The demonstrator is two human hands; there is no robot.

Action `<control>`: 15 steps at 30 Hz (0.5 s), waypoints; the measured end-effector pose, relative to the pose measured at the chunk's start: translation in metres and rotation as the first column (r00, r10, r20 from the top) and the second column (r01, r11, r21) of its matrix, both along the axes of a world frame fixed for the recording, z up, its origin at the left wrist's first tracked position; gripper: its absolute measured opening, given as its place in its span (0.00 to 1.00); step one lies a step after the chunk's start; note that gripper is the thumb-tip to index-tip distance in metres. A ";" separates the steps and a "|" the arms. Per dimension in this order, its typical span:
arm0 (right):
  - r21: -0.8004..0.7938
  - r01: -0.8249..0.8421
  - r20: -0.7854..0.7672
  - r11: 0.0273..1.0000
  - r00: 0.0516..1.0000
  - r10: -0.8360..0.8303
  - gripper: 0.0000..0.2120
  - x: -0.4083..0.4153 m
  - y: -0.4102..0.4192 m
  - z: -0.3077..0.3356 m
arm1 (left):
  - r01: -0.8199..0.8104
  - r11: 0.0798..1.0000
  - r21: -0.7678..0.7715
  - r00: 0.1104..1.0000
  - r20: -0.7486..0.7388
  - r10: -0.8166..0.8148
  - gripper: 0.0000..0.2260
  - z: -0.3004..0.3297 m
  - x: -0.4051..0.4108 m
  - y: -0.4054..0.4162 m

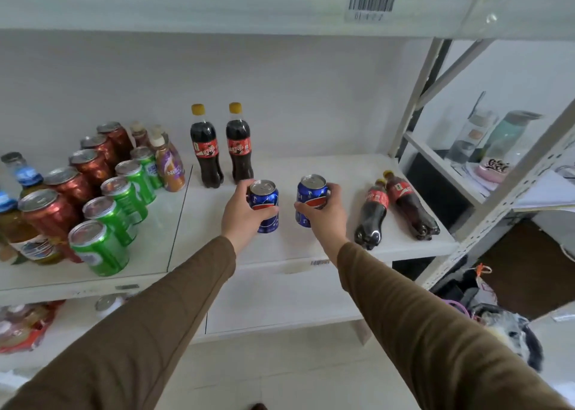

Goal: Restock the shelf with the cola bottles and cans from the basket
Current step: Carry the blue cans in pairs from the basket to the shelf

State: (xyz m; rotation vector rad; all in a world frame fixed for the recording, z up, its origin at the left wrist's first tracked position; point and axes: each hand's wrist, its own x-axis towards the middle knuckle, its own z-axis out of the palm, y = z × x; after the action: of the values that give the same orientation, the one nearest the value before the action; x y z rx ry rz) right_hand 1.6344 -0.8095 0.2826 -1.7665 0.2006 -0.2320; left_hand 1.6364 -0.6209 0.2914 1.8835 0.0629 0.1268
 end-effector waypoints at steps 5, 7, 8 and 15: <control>-0.063 0.002 -0.052 0.998 0.999 -0.005 0.32 0.059 -0.005 -0.007 | 0.020 0.999 0.050 1.000 -0.025 -0.019 0.29 -0.007 0.060 -0.008; -0.096 0.006 -0.066 0.995 0.998 -0.012 0.32 0.077 -0.007 -0.009 | 0.016 0.998 0.065 0.999 -0.031 -0.014 0.29 -0.009 0.080 -0.012; -0.111 0.007 -0.071 0.994 0.997 -0.014 0.31 0.086 -0.008 -0.010 | 0.016 0.997 0.069 0.999 -0.037 -0.013 0.29 -0.009 0.088 -0.014; -0.155 -0.015 -0.069 0.988 0.998 0.005 0.31 0.147 -0.018 -0.017 | -0.038 0.996 0.079 0.998 -0.048 0.042 0.30 -0.012 0.140 -0.030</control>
State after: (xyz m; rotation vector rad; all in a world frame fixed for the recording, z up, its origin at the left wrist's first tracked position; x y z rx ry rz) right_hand 1.7809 -0.8272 0.2654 -1.9320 0.2281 -0.1838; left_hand 1.7769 -0.6507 0.2796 1.9641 0.1308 0.1116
